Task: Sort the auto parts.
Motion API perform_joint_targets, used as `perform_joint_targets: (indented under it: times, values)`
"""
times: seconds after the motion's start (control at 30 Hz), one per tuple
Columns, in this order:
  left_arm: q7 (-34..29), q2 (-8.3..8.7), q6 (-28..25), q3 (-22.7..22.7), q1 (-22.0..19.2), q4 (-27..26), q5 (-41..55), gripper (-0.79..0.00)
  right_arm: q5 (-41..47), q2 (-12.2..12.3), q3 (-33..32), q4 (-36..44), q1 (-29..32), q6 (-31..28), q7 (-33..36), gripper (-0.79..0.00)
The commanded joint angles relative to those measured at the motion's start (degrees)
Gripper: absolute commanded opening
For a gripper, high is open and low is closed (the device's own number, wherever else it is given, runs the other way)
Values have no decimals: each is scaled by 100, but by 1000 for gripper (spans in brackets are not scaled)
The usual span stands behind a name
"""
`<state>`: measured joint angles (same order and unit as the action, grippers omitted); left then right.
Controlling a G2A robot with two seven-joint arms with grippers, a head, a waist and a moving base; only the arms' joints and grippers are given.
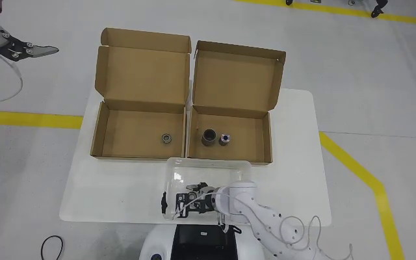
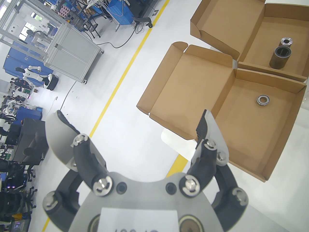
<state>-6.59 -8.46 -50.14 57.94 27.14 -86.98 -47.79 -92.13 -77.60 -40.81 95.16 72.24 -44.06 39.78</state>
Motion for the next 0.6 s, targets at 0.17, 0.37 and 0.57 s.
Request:
perform_joint_targets:
  times: [0.17, 0.37, 0.57]
  values:
    - [0, 0, 0, 0, 0, 0, 0, 0, -83, -21, 142, -118, -103, 118, -31, -474]
    - [0, 0, 0, 0, 0, 0, 0, 0, -178, -35, 207, -161, -156, 343, -114, -785]
    - [0, 0, 0, 0, 0, 0, 0, 0, -202, -4, 110, -56, -87, 586, -320, -785]
